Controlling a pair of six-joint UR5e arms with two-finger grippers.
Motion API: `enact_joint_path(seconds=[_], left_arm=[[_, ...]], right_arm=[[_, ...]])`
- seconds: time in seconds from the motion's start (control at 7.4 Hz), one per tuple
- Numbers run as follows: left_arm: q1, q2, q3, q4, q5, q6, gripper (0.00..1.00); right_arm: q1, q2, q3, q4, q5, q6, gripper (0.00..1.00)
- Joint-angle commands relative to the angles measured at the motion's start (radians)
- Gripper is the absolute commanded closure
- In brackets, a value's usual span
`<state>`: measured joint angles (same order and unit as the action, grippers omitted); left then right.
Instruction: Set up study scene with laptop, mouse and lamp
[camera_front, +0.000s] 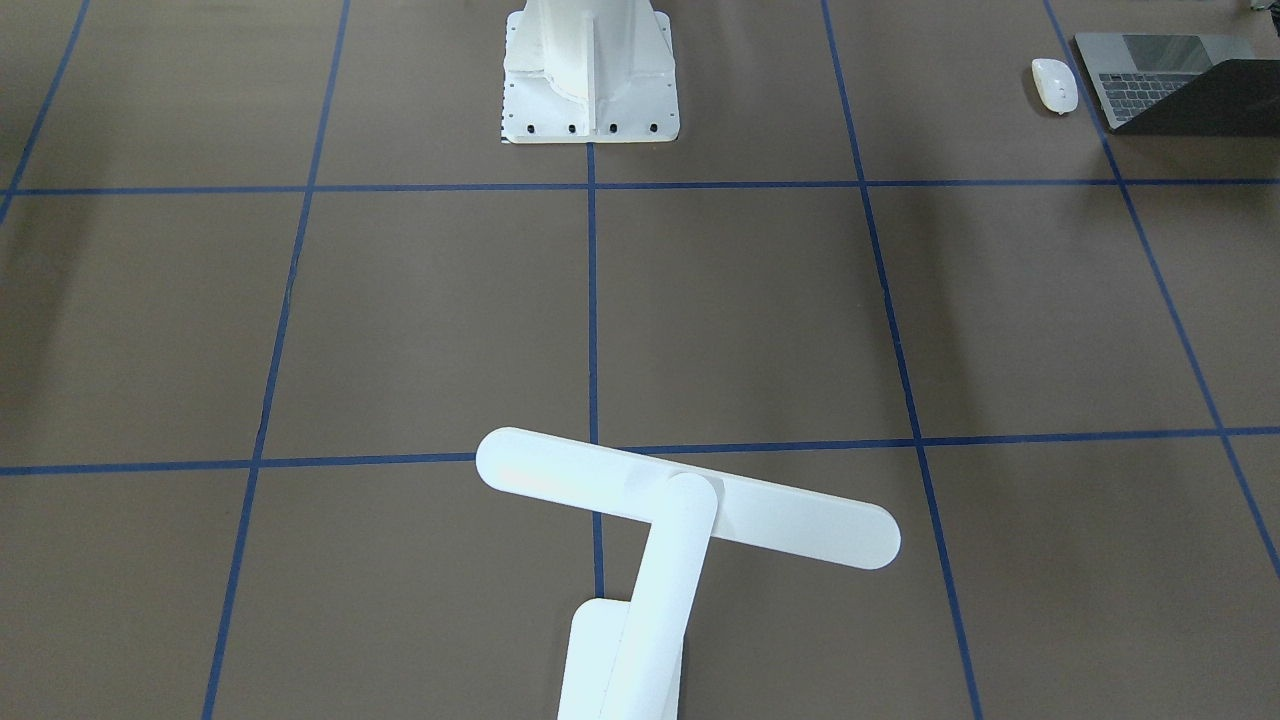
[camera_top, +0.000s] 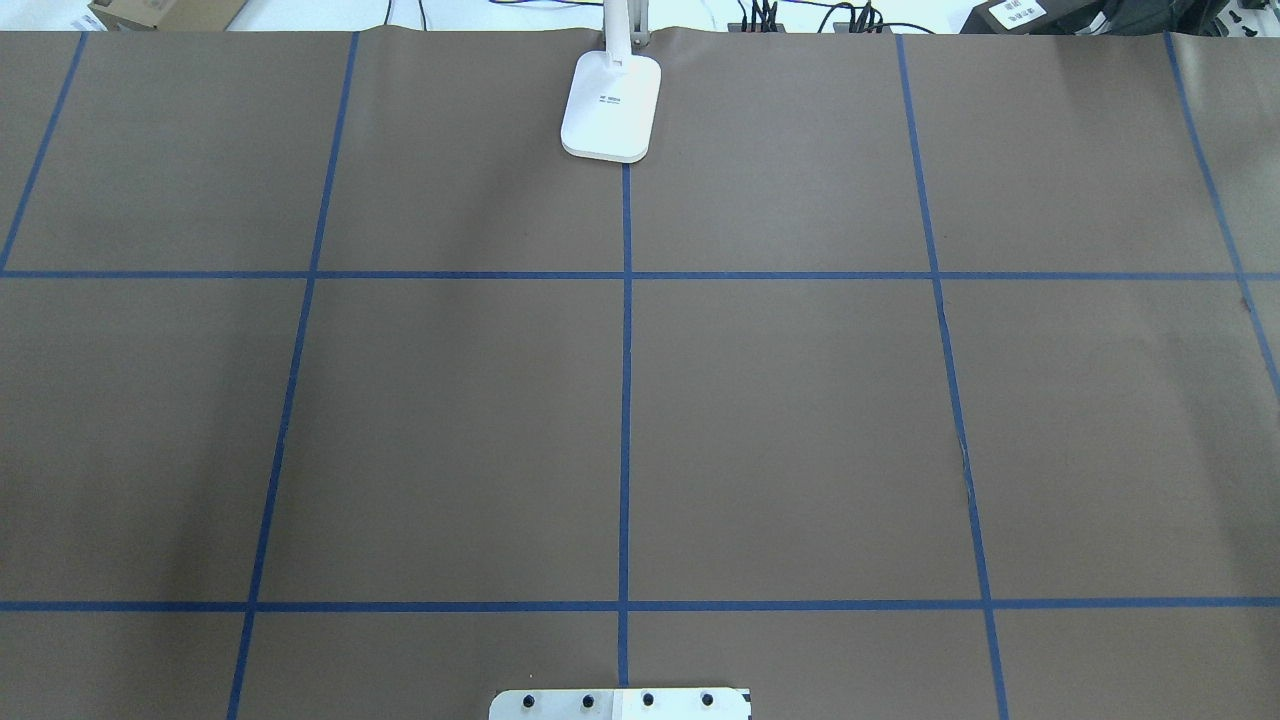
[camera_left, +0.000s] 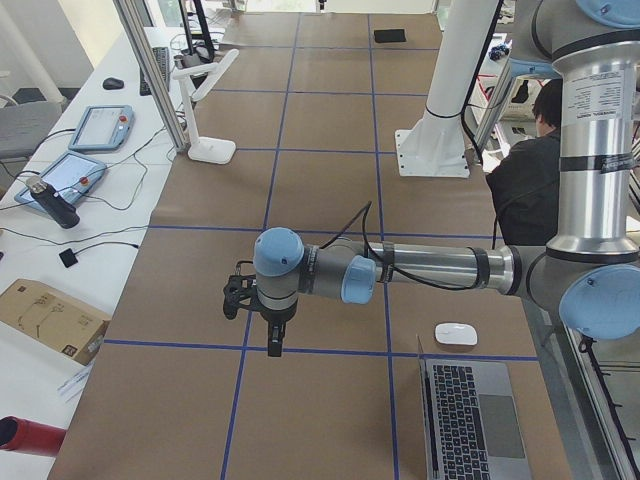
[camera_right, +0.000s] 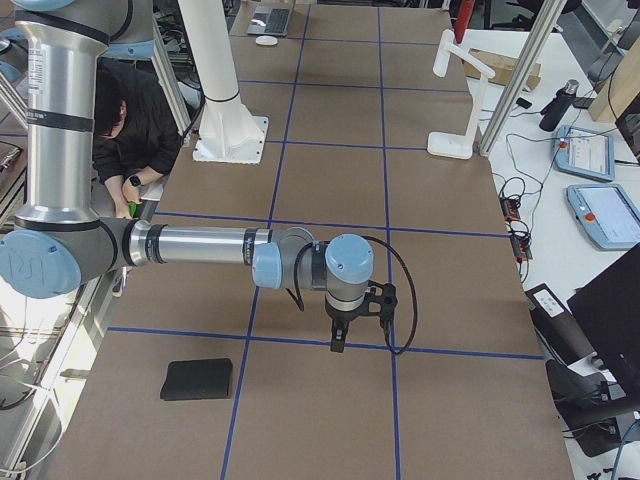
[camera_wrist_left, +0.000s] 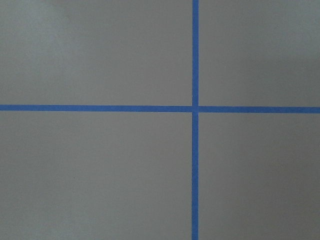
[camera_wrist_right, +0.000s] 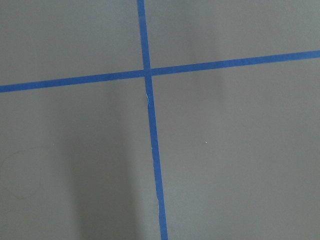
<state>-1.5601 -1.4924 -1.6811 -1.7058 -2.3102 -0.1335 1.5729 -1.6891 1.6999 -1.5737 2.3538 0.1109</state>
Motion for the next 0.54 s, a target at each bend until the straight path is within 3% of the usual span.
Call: enact_joint_path(seconds=[0.0, 0.41], left_arm=[[0.0, 0.0, 0.001, 0.0, -0.002, -0.002, 0.01], [0.002, 0.0, -0.002, -0.003, -0.003, 0.0, 0.01]], right_arm=[[0.006, -0.007, 0.009, 0.0, 0.005, -0.003, 0.0], [0.006, -0.02, 0.017, 0.003, 0.032, -0.002, 0.0]])
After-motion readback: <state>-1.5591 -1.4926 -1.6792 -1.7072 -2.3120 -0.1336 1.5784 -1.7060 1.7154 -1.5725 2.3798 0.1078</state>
